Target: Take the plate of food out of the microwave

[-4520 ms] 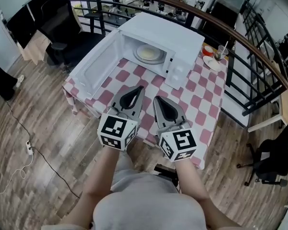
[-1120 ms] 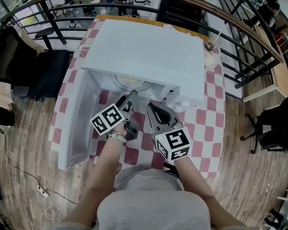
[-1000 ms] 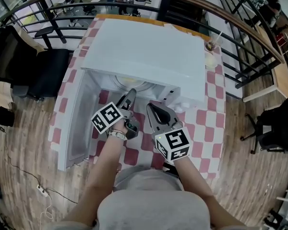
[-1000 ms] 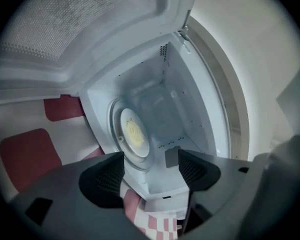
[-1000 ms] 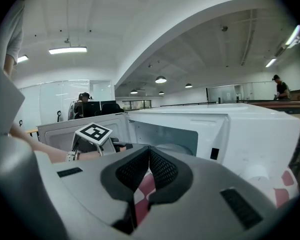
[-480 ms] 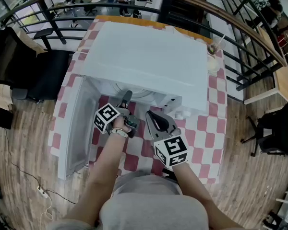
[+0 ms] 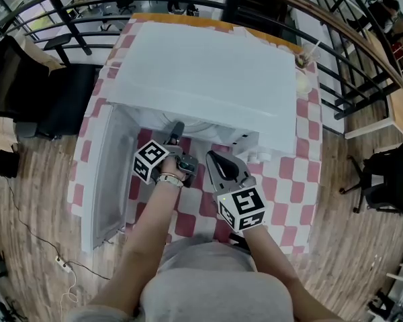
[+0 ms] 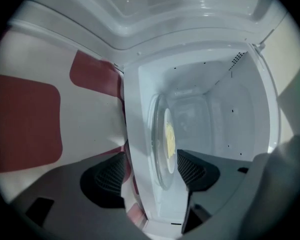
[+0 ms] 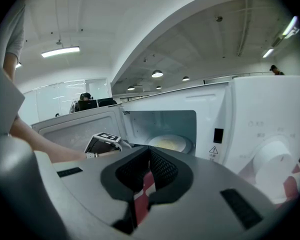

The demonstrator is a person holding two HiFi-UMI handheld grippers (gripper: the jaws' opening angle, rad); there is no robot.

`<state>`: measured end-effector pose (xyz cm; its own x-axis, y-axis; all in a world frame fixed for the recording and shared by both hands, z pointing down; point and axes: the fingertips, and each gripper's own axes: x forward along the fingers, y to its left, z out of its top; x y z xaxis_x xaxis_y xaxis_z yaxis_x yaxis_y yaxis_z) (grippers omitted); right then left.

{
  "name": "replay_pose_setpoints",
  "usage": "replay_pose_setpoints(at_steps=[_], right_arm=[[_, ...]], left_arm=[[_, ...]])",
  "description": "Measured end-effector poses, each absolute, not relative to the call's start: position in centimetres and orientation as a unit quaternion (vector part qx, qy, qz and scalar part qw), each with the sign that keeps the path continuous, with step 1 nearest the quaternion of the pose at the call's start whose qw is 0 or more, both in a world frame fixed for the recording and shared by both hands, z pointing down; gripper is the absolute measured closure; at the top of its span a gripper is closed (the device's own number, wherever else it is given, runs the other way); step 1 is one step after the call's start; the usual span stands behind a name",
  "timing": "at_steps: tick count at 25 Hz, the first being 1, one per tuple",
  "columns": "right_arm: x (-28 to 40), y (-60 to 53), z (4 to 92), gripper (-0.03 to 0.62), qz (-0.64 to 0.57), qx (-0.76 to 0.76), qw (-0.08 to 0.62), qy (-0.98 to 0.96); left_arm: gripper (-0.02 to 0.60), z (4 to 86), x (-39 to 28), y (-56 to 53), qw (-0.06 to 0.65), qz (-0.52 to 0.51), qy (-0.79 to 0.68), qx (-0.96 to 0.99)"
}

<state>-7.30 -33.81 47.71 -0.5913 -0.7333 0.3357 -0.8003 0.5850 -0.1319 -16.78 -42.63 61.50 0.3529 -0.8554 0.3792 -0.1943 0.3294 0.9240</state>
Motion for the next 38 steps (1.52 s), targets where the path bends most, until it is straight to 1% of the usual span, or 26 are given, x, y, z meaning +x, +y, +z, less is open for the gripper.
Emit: replay_pose_setpoints(at_steps=[14, 17, 19, 26, 38], right_arm=[[-6.5, -33.8, 48.7, 0.568, 0.143, 0.439, 0.137, -0.876], [-6.5, -33.7, 48.7, 0.568, 0.143, 0.437, 0.139, -0.877], [-6.5, -33.7, 48.8, 0.568, 0.143, 0.437, 0.14, -0.877], [-6.2, -33.6, 48.3, 0.568, 0.137, 0.441, 0.142, -0.875], [-6.3, -33.0, 47.6, 0.568, 0.128, 0.44, 0.142, -0.878]], left_arm=[[0.258, 62.8, -16.7, -45.1, 0.643, -0.279, -0.534, 0.472], [0.258, 63.0, -16.8, -45.2, 0.644, -0.271, -0.546, 0.463], [0.279, 63.3, -16.8, -45.1, 0.643, -0.266, -0.552, 0.459], [0.284, 63.3, -16.9, -45.1, 0.648, -0.264, -0.543, 0.463], [0.321, 63.1, -16.8, -44.0, 0.653, -0.26, -0.543, 0.46]])
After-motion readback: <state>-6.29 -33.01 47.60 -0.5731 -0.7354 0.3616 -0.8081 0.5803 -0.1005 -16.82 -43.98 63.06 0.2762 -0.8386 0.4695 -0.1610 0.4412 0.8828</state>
